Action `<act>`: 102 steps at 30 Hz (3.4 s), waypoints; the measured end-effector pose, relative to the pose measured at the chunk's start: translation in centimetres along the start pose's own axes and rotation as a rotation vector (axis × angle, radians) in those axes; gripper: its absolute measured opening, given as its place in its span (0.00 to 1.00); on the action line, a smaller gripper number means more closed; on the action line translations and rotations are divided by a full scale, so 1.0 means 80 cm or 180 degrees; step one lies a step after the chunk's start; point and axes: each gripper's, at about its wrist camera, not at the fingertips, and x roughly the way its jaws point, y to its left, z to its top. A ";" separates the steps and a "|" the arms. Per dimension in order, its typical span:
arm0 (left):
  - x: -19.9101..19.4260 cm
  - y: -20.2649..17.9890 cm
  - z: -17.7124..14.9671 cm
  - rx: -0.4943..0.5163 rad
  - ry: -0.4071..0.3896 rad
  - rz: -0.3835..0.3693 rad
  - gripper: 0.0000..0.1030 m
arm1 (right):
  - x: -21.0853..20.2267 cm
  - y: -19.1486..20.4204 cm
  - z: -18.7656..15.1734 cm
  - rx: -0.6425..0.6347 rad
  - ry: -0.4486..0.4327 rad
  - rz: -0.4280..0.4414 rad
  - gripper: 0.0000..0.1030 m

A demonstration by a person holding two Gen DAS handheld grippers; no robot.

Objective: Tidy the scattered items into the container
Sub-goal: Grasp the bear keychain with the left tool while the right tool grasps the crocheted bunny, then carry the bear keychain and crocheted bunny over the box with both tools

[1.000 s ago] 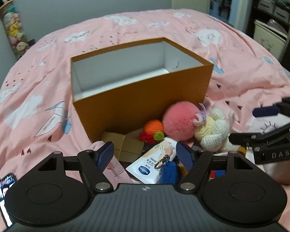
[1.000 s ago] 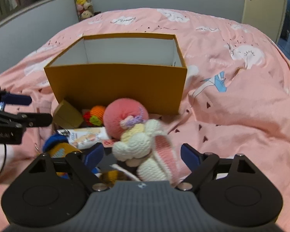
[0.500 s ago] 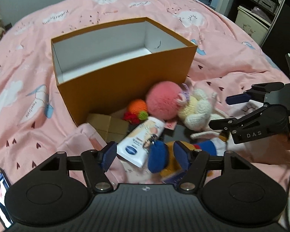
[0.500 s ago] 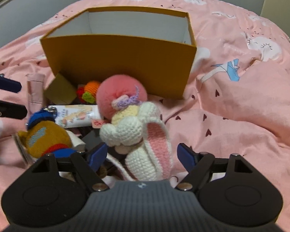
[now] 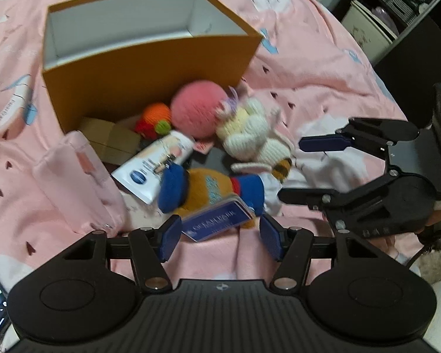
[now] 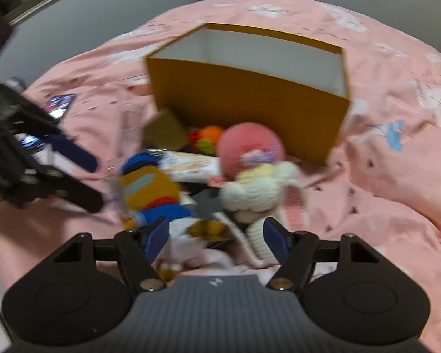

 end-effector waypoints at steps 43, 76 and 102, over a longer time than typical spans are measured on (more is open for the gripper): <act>-0.025 -0.009 0.021 -0.0041 -0.0849 0.0058 0.50 | -0.020 0.025 0.028 -0.0475 -0.0379 -0.0241 0.51; 0.161 0.003 0.068 -0.1279 -0.0312 -0.0391 0.70 | 0.002 -0.100 -0.015 0.0542 -0.0225 -0.0824 0.51; 0.127 0.000 0.070 -0.0923 -0.0680 -0.0446 0.59 | -0.005 -0.103 -0.015 0.0763 -0.0323 -0.0629 0.43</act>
